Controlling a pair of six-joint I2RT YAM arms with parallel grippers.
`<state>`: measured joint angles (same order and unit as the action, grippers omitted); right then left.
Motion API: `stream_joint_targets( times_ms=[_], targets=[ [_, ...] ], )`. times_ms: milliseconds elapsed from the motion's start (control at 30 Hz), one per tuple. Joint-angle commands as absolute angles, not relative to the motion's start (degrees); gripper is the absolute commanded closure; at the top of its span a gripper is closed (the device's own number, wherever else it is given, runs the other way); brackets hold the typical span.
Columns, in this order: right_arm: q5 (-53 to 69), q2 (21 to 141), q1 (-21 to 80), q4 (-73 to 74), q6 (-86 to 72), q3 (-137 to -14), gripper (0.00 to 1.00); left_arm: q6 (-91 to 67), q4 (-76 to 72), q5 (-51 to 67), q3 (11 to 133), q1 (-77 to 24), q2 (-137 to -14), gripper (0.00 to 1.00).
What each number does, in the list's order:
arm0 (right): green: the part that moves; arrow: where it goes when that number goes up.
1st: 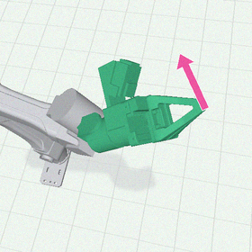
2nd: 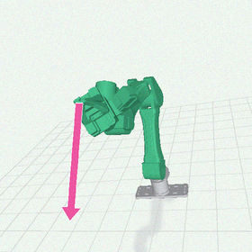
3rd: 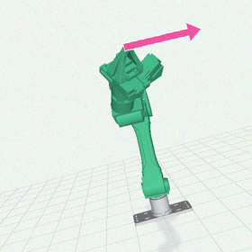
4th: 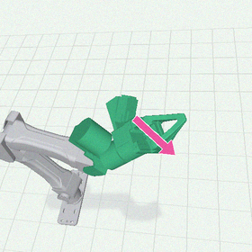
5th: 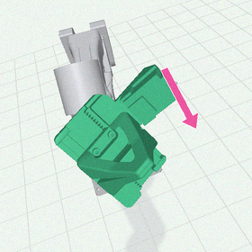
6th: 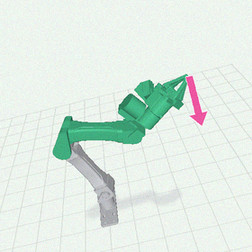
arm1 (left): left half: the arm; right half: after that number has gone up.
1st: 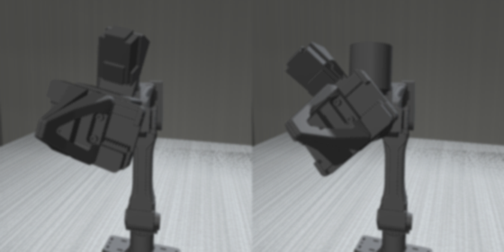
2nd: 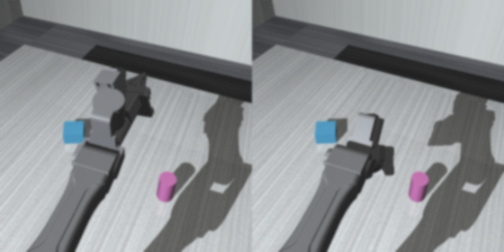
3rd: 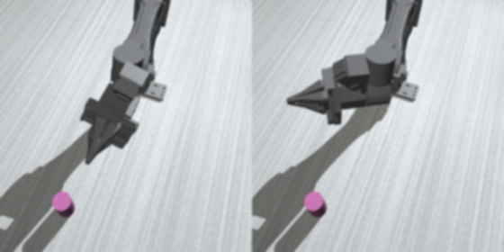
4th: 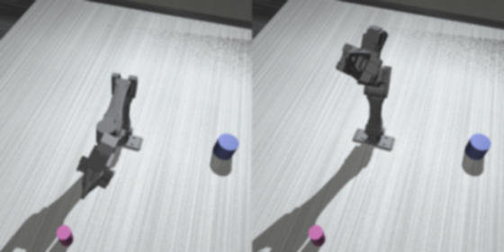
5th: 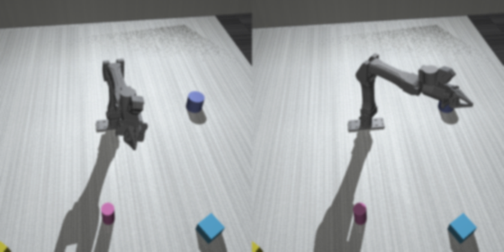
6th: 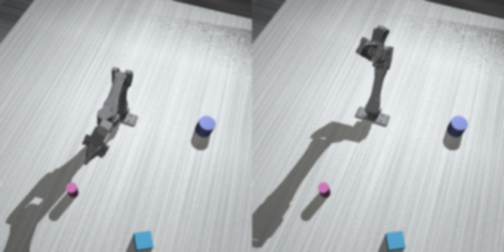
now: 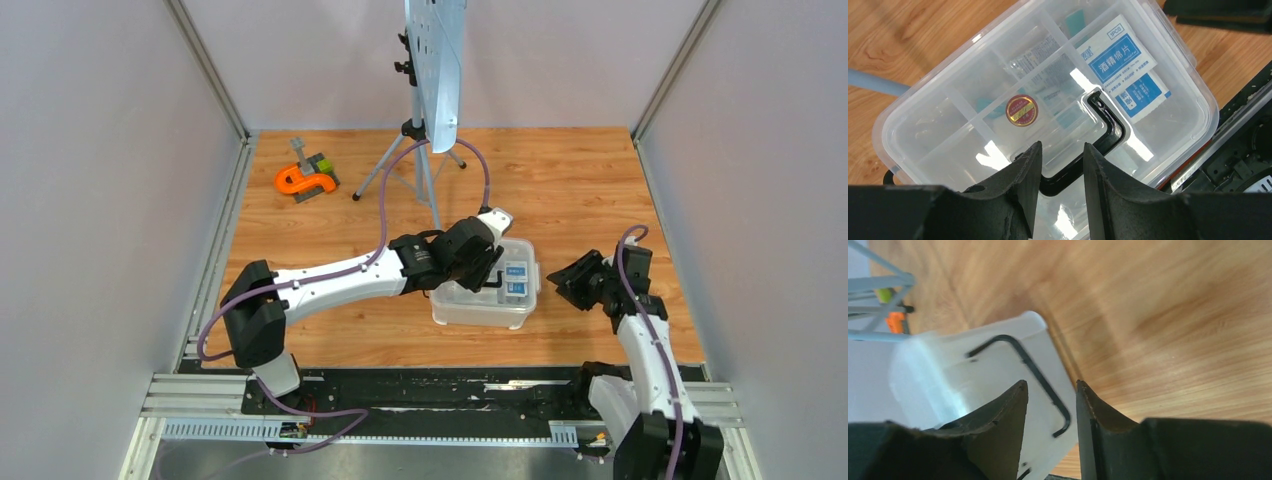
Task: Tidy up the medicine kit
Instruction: Close the lid of the medicine box.
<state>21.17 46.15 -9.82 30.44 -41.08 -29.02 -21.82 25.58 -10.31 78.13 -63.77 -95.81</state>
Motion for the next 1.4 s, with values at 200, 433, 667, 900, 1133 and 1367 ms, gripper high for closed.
stream_joint_targets(
  times_ms=[200, 433, 667, 900, 1133, 1367],
  targets=[
    [36.8, 61.1, -10.1, 8.1, -37.6, -21.0, 0.59, -22.0, 25.8, -11.2, 77.5, -64.0, -99.8, 0.58],
    [38.6, 56.7, -11.9, 4.8, -37.5, -17.2, 0.56, -22.2, 27.0, -12.0, 78.8, -64.0, -100.6, 0.59],
    [42.1, 53.0, -12.7, 3.3, -36.7, -15.0, 0.54, -22.2, 28.5, -11.2, 81.6, -64.0, -103.1, 0.6],
    [45.1, 61.0, -12.7, 0.6, -35.3, -15.7, 0.56, -22.4, 30.5, -11.2, 84.9, -64.0, -105.8, 0.61],
    [46.9, 64.1, -13.0, -4.1, -38.3, -15.8, 0.82, -22.5, 31.9, -11.9, 86.7, -64.0, -106.7, 0.61],
    [48.6, 57.1, -13.1, -3.8, -40.4, -15.2, 1.0, -22.2, 33.0, -9.4, 88.2, -64.1, -107.4, 0.62]
  ],
)
